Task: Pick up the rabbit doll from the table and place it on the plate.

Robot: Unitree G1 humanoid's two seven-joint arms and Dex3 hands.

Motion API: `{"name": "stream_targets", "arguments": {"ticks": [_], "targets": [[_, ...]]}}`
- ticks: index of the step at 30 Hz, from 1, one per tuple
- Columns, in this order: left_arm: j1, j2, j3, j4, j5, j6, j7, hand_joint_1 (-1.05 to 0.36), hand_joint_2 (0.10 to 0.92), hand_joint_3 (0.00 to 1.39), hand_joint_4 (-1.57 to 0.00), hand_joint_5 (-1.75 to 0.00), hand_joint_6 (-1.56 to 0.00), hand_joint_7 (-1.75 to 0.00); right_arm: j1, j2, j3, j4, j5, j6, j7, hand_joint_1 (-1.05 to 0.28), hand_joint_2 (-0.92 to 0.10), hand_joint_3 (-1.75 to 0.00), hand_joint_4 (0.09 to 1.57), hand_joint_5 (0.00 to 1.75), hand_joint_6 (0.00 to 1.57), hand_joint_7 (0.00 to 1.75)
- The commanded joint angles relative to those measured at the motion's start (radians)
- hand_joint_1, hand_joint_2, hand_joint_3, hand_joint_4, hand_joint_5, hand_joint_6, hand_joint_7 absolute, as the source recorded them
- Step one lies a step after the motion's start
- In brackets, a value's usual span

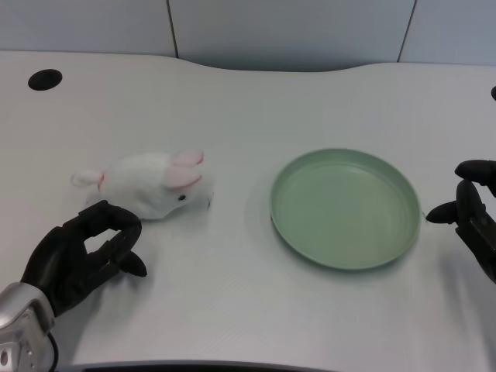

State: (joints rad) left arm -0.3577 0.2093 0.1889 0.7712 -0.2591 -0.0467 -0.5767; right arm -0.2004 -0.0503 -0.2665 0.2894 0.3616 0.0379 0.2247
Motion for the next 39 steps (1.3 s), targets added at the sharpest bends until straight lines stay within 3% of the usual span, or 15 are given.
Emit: {"name": "stream_targets", "arguments": {"ticks": [1,3,6,9,12,18,19,22,25,27,31,34,36,38,39], "targets": [[-0.001,0.015,0.012,0.001,-0.005,-0.007,0.002,-0.47,0.921,0.33,-0.49,-1.75,-0.29,-1.64,-0.011,-0.014,-0.015,0.010,0.017,0.016,0.003,-0.32,-0.92,-0.70,0.34,1.75,0.10,1.71],[0.001,0.013,0.013,-0.003,-0.003,-0.005,0.008,-0.46,0.921,0.33,-0.49,-1.75,-0.29,-1.64,-0.013,-0.013,-0.018,0.010,0.023,0.023,0.004,-0.32,-0.92,-0.69,0.34,1.75,0.10,1.71],[0.012,0.007,0.021,-0.025,-0.013,0.017,0.011,-0.45,0.921,0.33,-0.49,-1.75,-0.30,-1.59,-0.001,-0.016,-0.012,-0.006,0.013,0.019,0.006,-0.32,-0.92,-0.71,0.34,1.75,0.11,1.71],[0.015,0.006,0.020,-0.028,-0.011,0.009,0.003,-0.46,0.921,0.34,-0.48,-1.75,-0.31,-1.58,0.003,-0.018,-0.010,-0.019,0.010,0.034,-0.001,-0.33,-0.92,-0.70,0.34,1.75,0.10,1.70],[0.018,0.006,0.018,-0.034,-0.008,0.009,0.004,-0.46,0.921,0.34,-0.47,-1.75,-0.32,-1.59,0.005,-0.019,-0.009,-0.021,0.002,0.031,-0.002,-0.32,-0.92,-0.69,0.32,1.75,0.10,1.69],[0.023,0.005,0.020,-0.047,-0.015,0.022,-0.002,-0.46,0.921,0.34,-0.45,-1.75,-0.30,-1.58,0.007,-0.018,-0.008,-0.031,-0.001,0.039,-0.006,-0.33,-0.92,-0.69,0.34,1.75,0.11,1.70],[0.023,0.004,0.020,-0.045,-0.015,0.019,0.000,-0.46,0.921,0.34,-0.45,-1.75,-0.30,-1.58,0.008,-0.019,-0.006,-0.030,-0.002,0.034,-0.001,-0.32,-0.92,-0.70,0.33,1.75,0.11,1.70],[0.022,0.005,0.020,-0.038,-0.015,0.005,-0.006,-0.46,0.921,0.33,-0.46,-1.75,-0.30,-1.58,0.009,-0.017,-0.005,-0.027,-0.003,0.026,0.005,-0.31,-0.92,-0.72,0.31,1.75,0.09,1.70],[0.041,0.020,-0.010,-0.053,0.053,-0.102,0.026,-0.48,0.921,0.36,-0.46,-1.75,-0.31,-1.55,0.009,-0.009,-0.006,-0.032,0.000,0.035,-0.008,-0.31,-0.92,-0.71,0.30,1.75,0.08,1.70],[0.057,0.025,-0.025,-0.091,0.098,-0.168,0.063,-0.47,0.921,0.33,-0.45,-1.75,-0.40,-1.31,0.009,-0.006,-0.007,-0.027,0.004,0.028,-0.003,-0.31,-0.92,-0.71,0.34,1.75,0.10,1.70],[0.097,0.030,-0.062,-0.194,0.193,-0.294,0.147,-0.44,0.921,0.27,-0.40,-1.73,-0.48,-0.98,0.011,-0.001,-0.011,-0.022,0.012,0.019,0.004,-0.31,-0.92,-0.70,0.36,1.75,0.11,1.69],[0.109,0.036,-0.081,-0.234,0.245,-0.336,0.200,-0.44,0.921,0.26,-0.39,-1.72,-0.50,-0.93,0.012,-0.001,-0.011,-0.022,0.007,0.016,0.002,-0.31,-0.92,-0.70,0.36,1.75,0.11,1.69],[0.099,0.075,-0.118,-0.290,0.386,-0.413,0.297,-0.46,0.921,0.19,-0.37,-1.62,-0.51,-0.68,0.013,-0.004,-0.008,-0.026,-0.004,0.018,-0.008,-0.32,-0.92,-0.70,0.35,1.75,0.10,1.68],[0.076,0.121,-0.154,-0.312,0.528,-0.460,0.393,-0.49,0.921,0.16,-0.37,-1.43,-0.52,-0.51,0.013,-0.003,-0.008,-0.030,-0.005,0.024,-0.014,-0.32,-0.92,-0.69,0.34,1.75,0.10,1.68],[0.063,0.142,-0.171,-0.312,0.592,-0.478,0.438,-0.52,0.921,0.15,-0.38,-1.24,-0.54,-0.40,0.013,-0.001,-0.008,-0.031,-0.003,0.027,-0.016,-0.32,-0.92,-0.69,0.34,1.75,0.10,1.68]]}}
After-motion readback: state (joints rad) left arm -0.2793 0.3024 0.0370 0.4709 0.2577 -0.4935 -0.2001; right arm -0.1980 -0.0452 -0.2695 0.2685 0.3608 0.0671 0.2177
